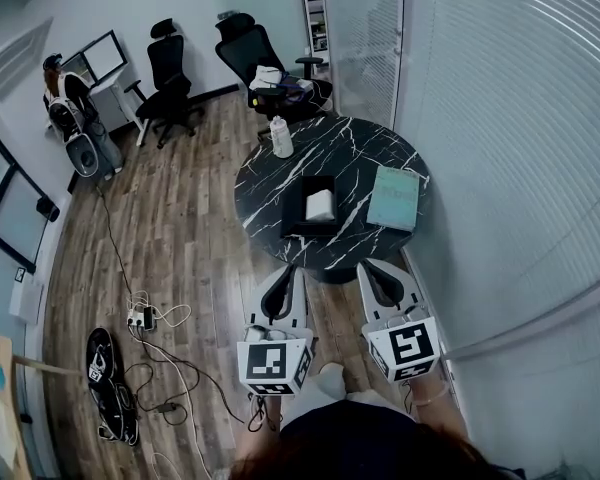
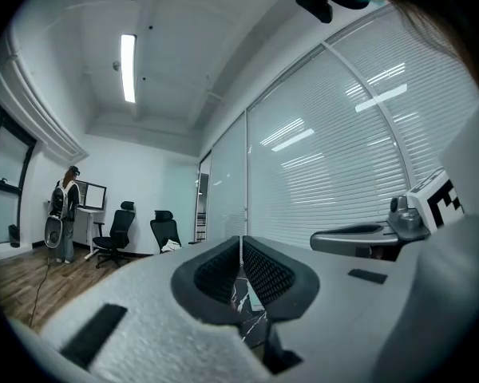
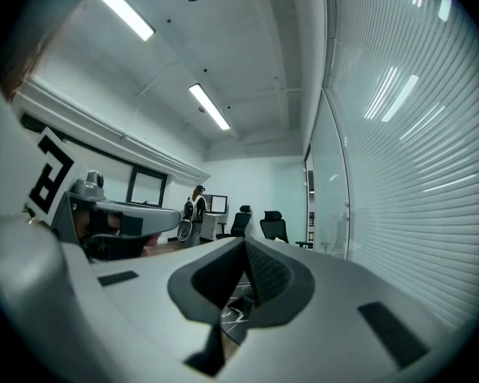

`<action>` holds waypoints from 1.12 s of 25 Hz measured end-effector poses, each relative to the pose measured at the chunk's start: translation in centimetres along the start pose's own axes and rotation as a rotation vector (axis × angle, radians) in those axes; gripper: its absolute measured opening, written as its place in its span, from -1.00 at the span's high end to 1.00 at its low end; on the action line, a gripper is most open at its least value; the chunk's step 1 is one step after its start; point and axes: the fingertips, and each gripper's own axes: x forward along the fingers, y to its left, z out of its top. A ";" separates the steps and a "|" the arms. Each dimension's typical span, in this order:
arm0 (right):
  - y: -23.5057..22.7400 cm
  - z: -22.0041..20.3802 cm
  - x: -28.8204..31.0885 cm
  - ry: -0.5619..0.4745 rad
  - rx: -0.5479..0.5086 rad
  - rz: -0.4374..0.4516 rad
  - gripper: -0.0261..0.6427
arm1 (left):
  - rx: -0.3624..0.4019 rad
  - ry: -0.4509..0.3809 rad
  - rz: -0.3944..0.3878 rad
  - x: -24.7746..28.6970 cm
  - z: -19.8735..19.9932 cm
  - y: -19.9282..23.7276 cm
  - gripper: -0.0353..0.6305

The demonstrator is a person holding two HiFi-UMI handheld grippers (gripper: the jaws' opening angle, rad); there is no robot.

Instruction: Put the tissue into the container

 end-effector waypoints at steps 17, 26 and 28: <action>1.8 1.6 -5.5 -0.032 -0.003 0.007 0.86 | 0.029 0.013 0.000 -4.3 0.4 -3.2 0.81; 2.7 2.1 -8.5 -0.053 0.007 0.024 0.86 | 0.026 0.011 -0.012 -6.8 0.6 -5.4 0.81; 2.6 2.2 -9.1 -0.057 0.002 0.032 0.86 | 0.027 0.010 -0.011 -7.1 0.5 -6.1 0.81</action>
